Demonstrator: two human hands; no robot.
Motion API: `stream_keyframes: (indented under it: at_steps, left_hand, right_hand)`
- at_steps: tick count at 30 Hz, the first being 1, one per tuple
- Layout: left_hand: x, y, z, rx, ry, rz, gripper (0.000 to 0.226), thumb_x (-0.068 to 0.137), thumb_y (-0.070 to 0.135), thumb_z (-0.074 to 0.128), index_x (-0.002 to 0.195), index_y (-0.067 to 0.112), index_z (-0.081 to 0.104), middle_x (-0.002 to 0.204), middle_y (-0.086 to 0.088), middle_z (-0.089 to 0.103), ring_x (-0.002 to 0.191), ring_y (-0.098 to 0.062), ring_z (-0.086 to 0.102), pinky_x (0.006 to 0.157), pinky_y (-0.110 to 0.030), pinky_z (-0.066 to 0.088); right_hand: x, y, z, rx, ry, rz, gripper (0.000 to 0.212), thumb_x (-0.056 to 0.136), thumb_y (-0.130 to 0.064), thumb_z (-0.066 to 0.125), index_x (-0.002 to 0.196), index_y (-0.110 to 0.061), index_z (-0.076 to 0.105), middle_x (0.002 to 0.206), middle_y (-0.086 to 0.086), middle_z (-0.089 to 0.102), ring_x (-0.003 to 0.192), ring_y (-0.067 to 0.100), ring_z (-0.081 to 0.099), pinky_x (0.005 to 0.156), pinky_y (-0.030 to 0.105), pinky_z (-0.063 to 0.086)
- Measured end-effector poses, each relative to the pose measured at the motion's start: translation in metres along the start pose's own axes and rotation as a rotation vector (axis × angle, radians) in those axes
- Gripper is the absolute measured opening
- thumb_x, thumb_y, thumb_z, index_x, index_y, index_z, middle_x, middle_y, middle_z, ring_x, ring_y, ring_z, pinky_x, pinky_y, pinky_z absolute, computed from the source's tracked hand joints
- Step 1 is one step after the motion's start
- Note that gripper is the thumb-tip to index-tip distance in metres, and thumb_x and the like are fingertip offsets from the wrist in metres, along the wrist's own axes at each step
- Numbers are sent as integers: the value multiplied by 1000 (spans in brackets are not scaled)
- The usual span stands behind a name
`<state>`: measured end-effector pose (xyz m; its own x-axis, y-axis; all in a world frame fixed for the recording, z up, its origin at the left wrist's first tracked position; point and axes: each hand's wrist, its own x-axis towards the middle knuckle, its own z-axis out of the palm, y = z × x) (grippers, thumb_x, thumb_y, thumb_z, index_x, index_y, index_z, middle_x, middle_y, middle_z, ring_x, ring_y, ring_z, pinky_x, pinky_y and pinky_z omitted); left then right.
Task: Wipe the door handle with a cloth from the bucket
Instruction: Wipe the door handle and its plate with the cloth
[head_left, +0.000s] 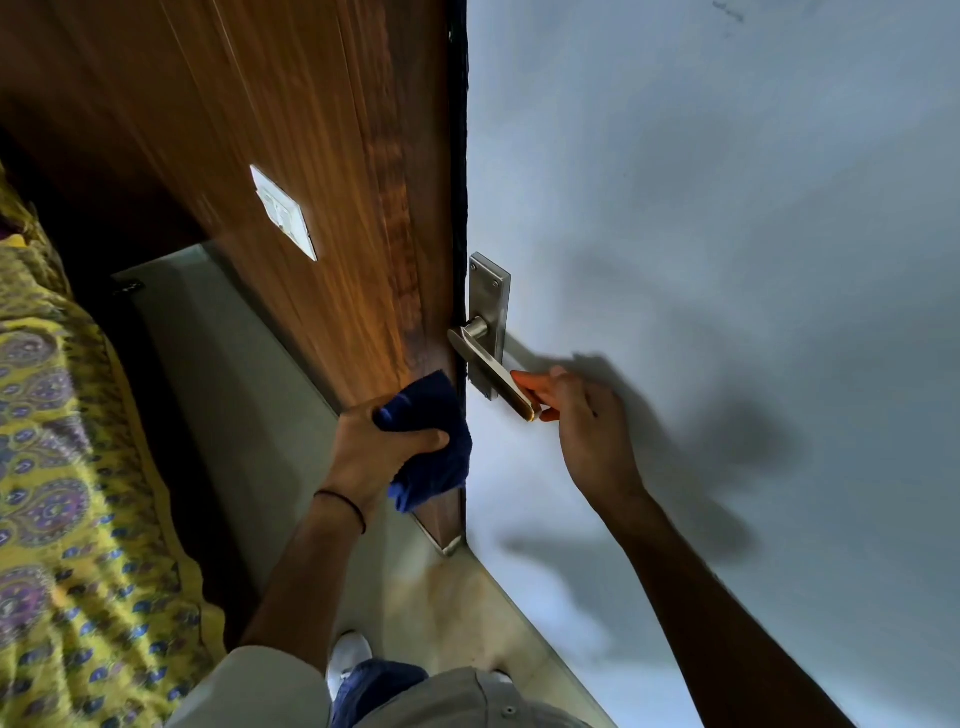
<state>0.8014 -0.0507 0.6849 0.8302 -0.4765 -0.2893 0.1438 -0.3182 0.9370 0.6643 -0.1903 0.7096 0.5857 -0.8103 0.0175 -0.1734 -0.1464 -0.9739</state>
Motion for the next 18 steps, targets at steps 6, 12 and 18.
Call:
stream_keyframes:
  at_steps: [6,12,18]
  left_hand:
    - [-5,10,6,-81,63,154,27,67,0,83,84,18,71,82,-5,75,73,-20,74,66,-33,62]
    - [2,11,45,-422,324,94,18,79,8,74,66,14,63,72,-12,63,70,-26,62,69,-43,56]
    - [-21,19,87,-186,384,208,48,89,12,65,46,19,45,36,12,48,37,0,42,44,-13,33]
  right_hand:
    - [1,1,0,-1,-6,-6,48,101,-15,40,67,-36,65,54,-34,63,63,-18,59,58,-2,39]
    - [-2,1,3,36,31,10,39,100,-17,42,89,-18,78,63,-25,67,66,-14,62,63,0,42]
    - [-9,3,8,-22,25,-84,39,95,-23,39,91,-16,77,81,0,76,82,13,69,79,33,52]
